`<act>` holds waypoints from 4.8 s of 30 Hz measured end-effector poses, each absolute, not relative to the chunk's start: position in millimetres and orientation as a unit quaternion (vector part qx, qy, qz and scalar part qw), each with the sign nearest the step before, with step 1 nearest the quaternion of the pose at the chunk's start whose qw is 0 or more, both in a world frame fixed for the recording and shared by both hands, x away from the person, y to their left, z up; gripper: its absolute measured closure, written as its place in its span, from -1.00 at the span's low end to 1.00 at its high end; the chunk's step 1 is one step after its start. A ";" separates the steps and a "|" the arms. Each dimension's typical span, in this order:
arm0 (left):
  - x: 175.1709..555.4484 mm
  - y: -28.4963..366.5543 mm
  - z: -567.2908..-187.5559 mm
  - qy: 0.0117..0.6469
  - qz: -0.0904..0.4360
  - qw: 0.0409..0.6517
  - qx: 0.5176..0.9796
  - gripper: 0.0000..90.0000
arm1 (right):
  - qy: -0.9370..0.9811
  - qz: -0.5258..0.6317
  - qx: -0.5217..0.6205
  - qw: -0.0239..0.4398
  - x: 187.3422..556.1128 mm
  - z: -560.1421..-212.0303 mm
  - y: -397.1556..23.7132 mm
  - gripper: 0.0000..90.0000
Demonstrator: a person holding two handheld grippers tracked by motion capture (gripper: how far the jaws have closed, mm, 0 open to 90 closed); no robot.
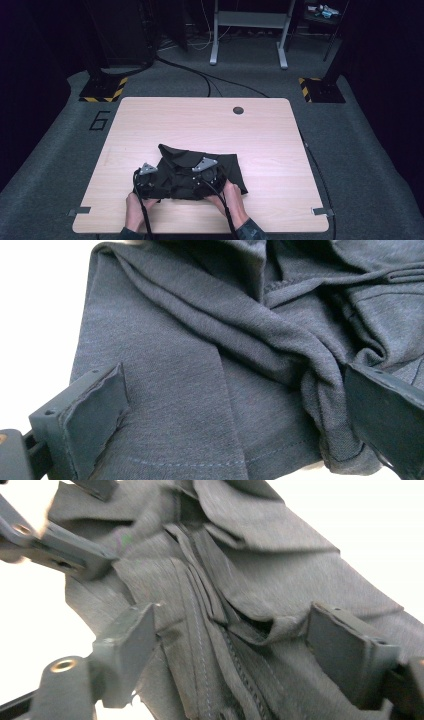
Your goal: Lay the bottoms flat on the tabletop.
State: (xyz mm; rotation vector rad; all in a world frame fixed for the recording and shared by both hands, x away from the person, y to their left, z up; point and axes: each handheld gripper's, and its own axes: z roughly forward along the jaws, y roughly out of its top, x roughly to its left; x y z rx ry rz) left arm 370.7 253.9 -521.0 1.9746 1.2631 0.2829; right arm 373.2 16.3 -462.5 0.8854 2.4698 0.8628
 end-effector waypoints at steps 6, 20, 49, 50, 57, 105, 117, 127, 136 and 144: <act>368.1 254.2 -525.4 0.492 0.122 0.389 0.769 -0.99 | 0.908 0.253 0.293 0.157 387.2 -470.0 42.2 -0.80; 364.8 251.8 -530.5 0.483 0.152 0.395 0.766 -0.99 | 0.893 0.296 0.327 0.084 417.3 -480.7 30.3 0.14; 364.6 251.7 -530.4 0.488 0.153 0.396 0.763 -0.99 | 0.884 0.326 0.295 0.163 402.5 -443.7 6.0 0.52; 364.6 251.7 -530.4 0.488 0.153 0.396 0.763 -0.99 | 0.882 0.326 0.299 0.162 401.6 -442.4 4.6 0.52; 364.5 251.9 -530.4 0.489 0.155 0.395 0.762 -0.99 | 0.868 0.340 0.317 0.173 397.8 -429.9 -11.1 0.53; 364.4 250.0 -530.5 0.495 0.163 0.388 0.760 -0.99 | 0.730 0.362 0.517 0.262 331.4 -418.4 -203.9 0.41; 364.5 250.0 -530.6 0.494 0.165 0.388 0.760 -0.99 | 0.687 0.331 0.582 0.281 299.8 -420.8 -250.2 -0.29; 364.8 254.8 -517.1 0.487 0.166 0.400 0.759 -1.00 | 0.733 0.315 0.552 0.242 336.6 -441.1 -235.1 -0.65; 385.9 231.1 -493.1 0.444 0.183 0.380 0.791 -0.99 | 0.763 0.272 0.555 0.189 377.4 -483.9 -216.5 -0.68; 390.6 229.3 -520.8 0.446 0.177 0.323 0.816 -0.93 | 0.769 0.273 0.547 0.186 392.4 -504.9 -206.0 -0.72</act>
